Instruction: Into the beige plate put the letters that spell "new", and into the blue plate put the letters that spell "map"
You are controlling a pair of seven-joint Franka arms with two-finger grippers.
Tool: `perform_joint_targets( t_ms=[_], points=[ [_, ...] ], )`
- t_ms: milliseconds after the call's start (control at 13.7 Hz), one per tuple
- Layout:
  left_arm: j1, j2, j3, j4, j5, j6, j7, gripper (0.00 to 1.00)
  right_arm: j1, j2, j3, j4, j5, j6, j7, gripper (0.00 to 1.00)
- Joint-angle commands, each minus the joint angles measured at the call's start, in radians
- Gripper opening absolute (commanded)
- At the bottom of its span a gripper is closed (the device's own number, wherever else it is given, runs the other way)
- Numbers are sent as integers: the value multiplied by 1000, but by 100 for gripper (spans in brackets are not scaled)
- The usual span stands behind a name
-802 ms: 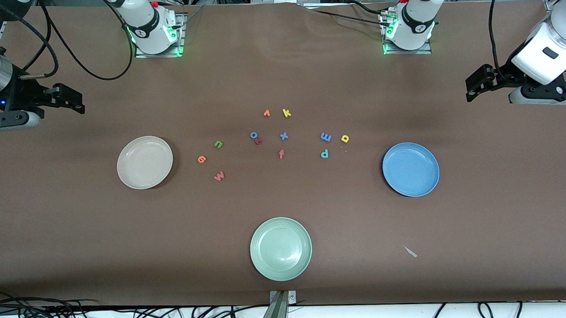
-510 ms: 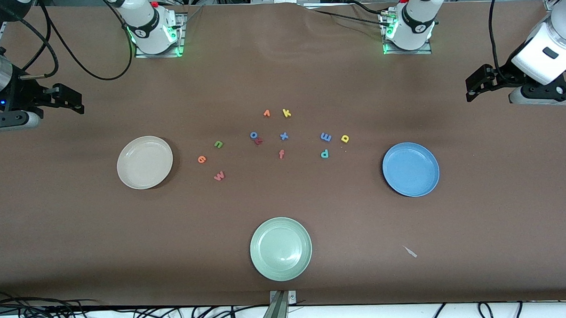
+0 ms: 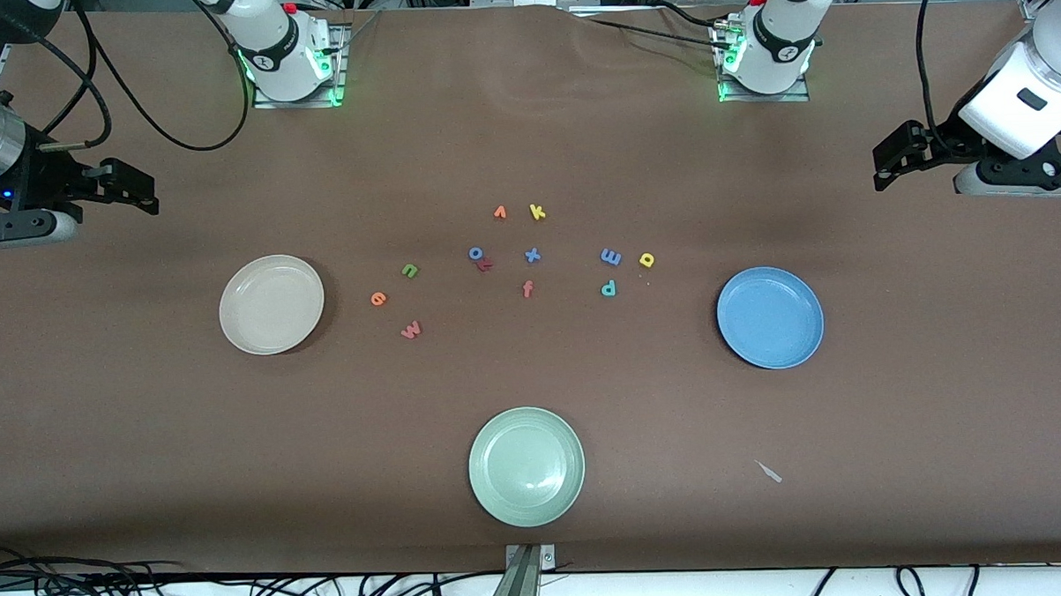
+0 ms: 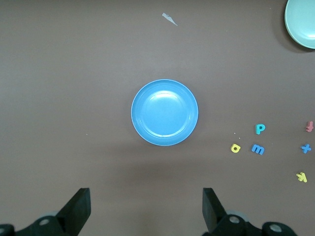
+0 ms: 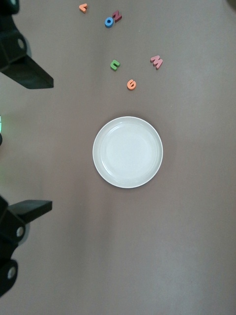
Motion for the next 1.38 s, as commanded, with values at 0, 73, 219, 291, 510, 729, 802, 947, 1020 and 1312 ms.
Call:
perform_joint_targets(
  t_ms=[0,73,219,291,510,729,802,947,1020,1312],
  points=[
    [-7,-5,12,8,-22,-14,20,100,2,-10,3,-15,-14,8,-16,100],
    [-9,-5,12,8,-22,-14,20,100,2,-10,3,-16,-14,8,-19,100],
    [-7,-5,12,8,-23,-14,20,100,2,-10,3,-16,-14,10,-19,100],
    [-7,-5,12,8,-22,-14,20,100,2,-10,3,-18,-14,10,-19,100],
    [-9,-4,12,8,-22,-14,17,100,2,-12,3,-21,-13,10,-19,100],
    [-9,-5,12,8,-22,-14,17,100,2,-13,3,-24,-13,8,-19,100],
    [-7,-4,12,8,-22,-14,17,100,2,-13,3,-24,-13,8,-19,100],
    [-9,-4,12,8,-22,-14,17,100,2,-15,3,-25,-13,8,-19,100],
    [-7,-5,12,8,-22,-14,17,100,2,-13,3,-25,-13,8,-18,100],
    [-7,-5,12,8,-23,-15,19,100,2,-15,3,-32,-11,11,-18,100]
  ],
)
